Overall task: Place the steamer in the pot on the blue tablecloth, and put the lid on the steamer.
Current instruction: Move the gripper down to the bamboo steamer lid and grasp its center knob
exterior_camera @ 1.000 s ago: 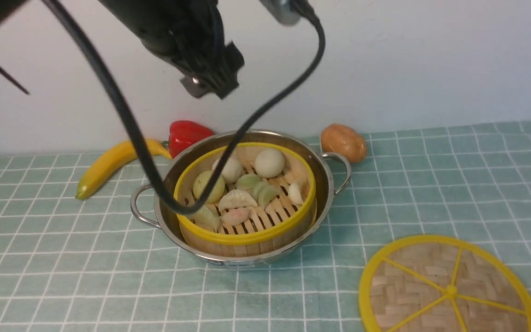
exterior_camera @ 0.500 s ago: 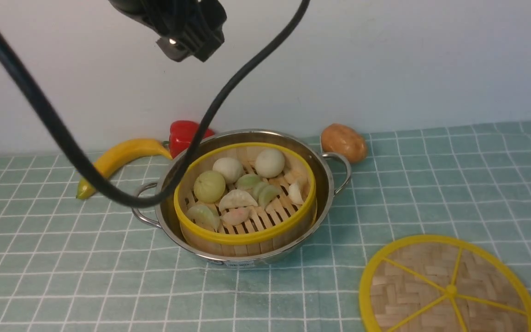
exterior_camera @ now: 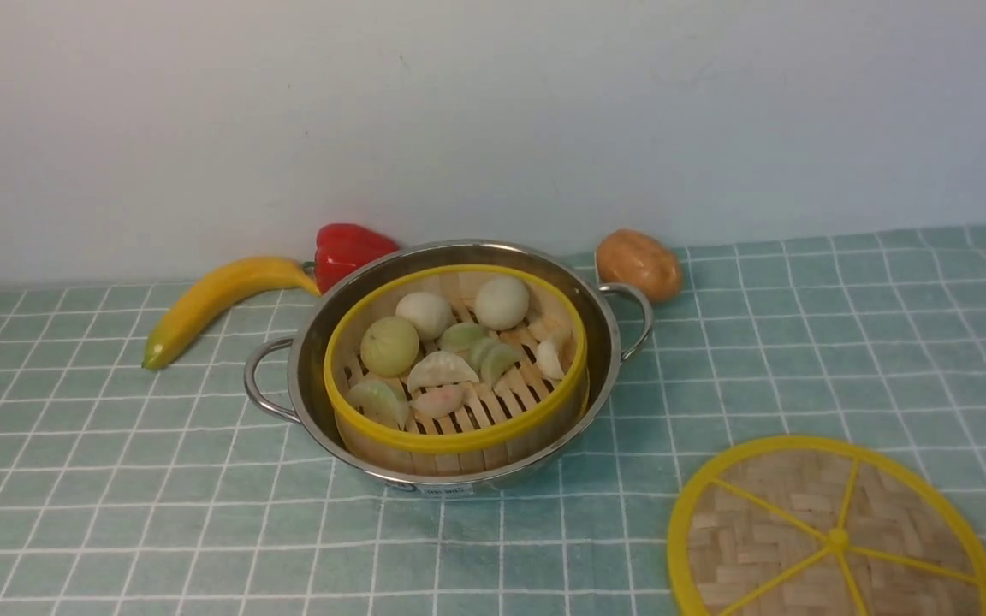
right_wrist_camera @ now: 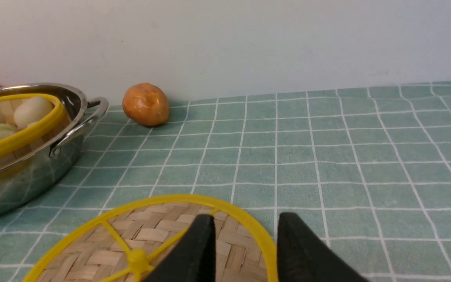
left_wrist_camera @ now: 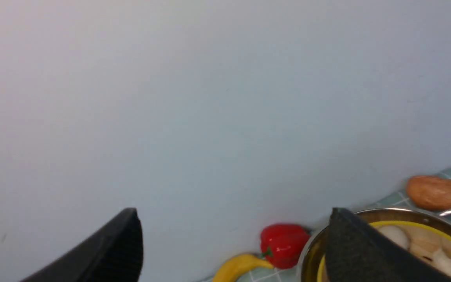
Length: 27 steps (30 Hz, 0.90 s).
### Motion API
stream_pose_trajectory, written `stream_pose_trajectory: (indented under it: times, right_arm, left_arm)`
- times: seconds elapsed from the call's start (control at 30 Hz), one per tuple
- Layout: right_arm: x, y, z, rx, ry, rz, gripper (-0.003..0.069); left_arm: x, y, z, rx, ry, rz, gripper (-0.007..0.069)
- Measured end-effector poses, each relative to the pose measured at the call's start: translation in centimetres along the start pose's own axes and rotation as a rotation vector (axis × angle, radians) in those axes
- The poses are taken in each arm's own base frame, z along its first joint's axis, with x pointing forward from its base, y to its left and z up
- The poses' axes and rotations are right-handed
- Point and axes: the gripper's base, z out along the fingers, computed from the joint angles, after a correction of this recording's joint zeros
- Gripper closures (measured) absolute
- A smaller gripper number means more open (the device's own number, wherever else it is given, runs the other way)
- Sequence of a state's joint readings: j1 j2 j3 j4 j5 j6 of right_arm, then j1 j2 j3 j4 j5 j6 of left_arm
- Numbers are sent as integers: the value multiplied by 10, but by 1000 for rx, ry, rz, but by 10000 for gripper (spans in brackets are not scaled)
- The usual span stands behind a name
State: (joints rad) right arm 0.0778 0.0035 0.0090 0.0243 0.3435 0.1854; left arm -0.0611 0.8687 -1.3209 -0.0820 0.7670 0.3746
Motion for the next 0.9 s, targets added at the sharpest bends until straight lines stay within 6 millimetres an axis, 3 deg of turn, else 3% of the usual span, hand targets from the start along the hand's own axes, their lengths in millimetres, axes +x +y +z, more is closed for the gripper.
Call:
stream_pose_trajectory:
  times: [0.07,0.1,0.13,0.17,0.2,0.37,0.53,0.9]
  right_arm:
    - [0,0,0,0,0,0,416]
    - [0,0,0,0,0,0,416]
    - [0,0,0,0,0,0,416]
    - [0,0,0,0,0,0,416]
    - [0,0,0,0,0,0,416]
    - [0,0,0,0,0,0,416]
    - [0,0,0,0,0,0,416]
    - [0,0,0,0,0,0,416]
  left_arm:
    - [40,-4,-1,-59,0,-73,46]
    - [47,-5,-4,-74,-10,-91,46]
    - [75,-11,-2,-95,3,-133,46]
    - [79,-12,-3,-99,3,-139,46]
    - [110,-21,-7,-125,5,-187,46]
    - [182,-48,-26,-188,-58,-216,46]
    - [223,-66,-37,-202,-93,-204,46]
    - [270,-80,-26,-180,25,-174,46]
